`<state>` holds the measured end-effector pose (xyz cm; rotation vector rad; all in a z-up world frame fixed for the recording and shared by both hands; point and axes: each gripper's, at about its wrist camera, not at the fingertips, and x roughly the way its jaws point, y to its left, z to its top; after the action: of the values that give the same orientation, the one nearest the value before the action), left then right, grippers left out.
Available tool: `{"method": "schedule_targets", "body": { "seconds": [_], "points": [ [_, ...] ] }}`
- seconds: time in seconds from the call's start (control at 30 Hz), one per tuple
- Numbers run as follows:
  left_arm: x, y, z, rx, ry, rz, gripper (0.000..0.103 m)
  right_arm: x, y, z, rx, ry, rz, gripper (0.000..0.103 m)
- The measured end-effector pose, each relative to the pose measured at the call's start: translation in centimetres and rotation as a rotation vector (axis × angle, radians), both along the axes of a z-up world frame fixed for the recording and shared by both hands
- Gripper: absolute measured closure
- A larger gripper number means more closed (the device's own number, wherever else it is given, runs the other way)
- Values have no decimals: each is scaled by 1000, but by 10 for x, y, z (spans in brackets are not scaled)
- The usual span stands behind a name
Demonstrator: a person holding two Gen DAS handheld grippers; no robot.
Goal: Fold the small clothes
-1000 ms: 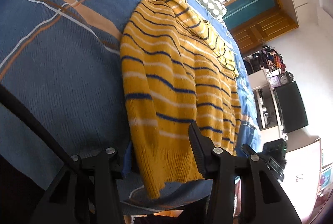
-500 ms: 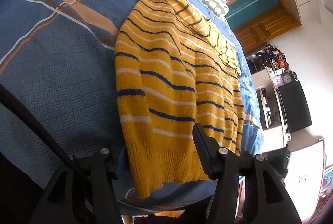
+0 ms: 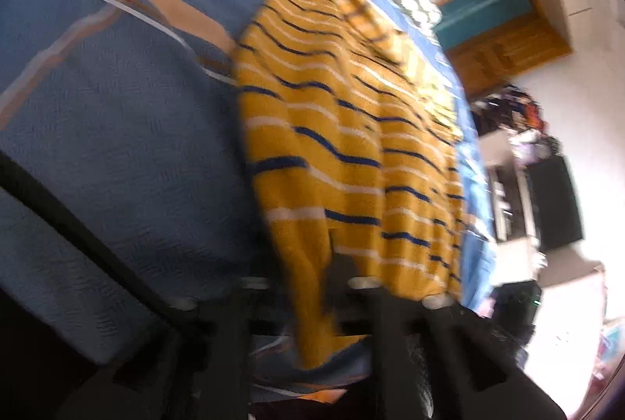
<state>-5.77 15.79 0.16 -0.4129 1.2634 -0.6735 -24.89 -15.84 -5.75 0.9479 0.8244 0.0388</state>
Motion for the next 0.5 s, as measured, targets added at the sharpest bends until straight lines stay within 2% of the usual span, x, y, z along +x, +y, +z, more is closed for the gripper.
{"method": "schedule_targets", "body": {
  "seconds": [0.13,0.3,0.43,0.5],
  "points": [
    [-14,23,30,-32,-59,46,97,-15,-9,22,8,-63,4,95],
    [-55,51,69,-65,-160,36,97,-60,-8,62,-26,-151,52,97],
    [-74,56,68,-11,-214,26,98,-82,2,54,-66,-115,87,97],
    [-67,55,64,12,-200,30,98,-81,-1,44,-54,-93,85,97]
  ]
}}
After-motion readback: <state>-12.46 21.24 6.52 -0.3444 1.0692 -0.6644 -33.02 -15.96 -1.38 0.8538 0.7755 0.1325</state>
